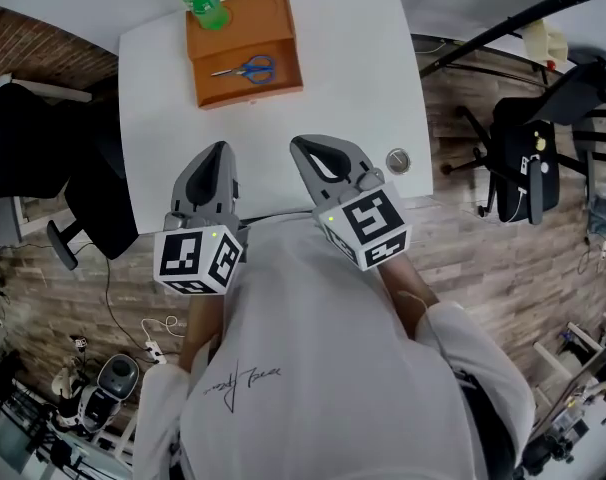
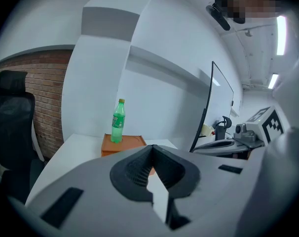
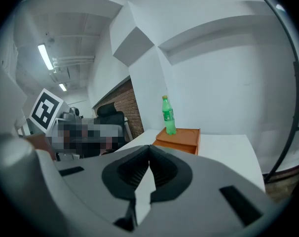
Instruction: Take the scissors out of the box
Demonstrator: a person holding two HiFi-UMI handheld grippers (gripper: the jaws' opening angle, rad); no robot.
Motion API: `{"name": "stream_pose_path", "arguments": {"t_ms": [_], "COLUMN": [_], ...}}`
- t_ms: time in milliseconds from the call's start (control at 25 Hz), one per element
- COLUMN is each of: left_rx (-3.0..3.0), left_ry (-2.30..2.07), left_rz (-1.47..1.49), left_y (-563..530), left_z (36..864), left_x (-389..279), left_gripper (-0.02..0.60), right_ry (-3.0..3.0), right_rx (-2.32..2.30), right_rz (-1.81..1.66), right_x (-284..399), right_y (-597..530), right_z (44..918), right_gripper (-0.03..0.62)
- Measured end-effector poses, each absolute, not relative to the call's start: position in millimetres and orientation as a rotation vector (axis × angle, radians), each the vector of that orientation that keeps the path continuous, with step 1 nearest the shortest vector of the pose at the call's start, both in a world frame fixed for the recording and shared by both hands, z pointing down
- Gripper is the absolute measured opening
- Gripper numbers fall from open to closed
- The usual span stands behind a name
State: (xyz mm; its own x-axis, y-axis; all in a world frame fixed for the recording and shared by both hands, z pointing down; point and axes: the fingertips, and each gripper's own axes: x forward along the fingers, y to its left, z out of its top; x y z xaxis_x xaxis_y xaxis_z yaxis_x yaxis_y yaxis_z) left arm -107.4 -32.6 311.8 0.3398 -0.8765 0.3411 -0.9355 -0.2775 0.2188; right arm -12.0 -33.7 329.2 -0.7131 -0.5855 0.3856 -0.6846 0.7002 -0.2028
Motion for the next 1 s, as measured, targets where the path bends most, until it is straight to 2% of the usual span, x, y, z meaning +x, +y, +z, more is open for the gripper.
{"name": "stream_pose_path", "arguments": {"t_ms": [1000], "left_rx": [2.241], "left_ry": [-1.442], "left_rz": [0.405], "left_y": [-101], "left_z": [349], "left_x": [-114], "left_gripper": [0.008], "right_ry": [-2.509], "right_rx": [1.025], "right_rz": [0.572], "right_x": [-16], "right_y": [-92], "right_z": [364], "right_gripper": [0.009]}}
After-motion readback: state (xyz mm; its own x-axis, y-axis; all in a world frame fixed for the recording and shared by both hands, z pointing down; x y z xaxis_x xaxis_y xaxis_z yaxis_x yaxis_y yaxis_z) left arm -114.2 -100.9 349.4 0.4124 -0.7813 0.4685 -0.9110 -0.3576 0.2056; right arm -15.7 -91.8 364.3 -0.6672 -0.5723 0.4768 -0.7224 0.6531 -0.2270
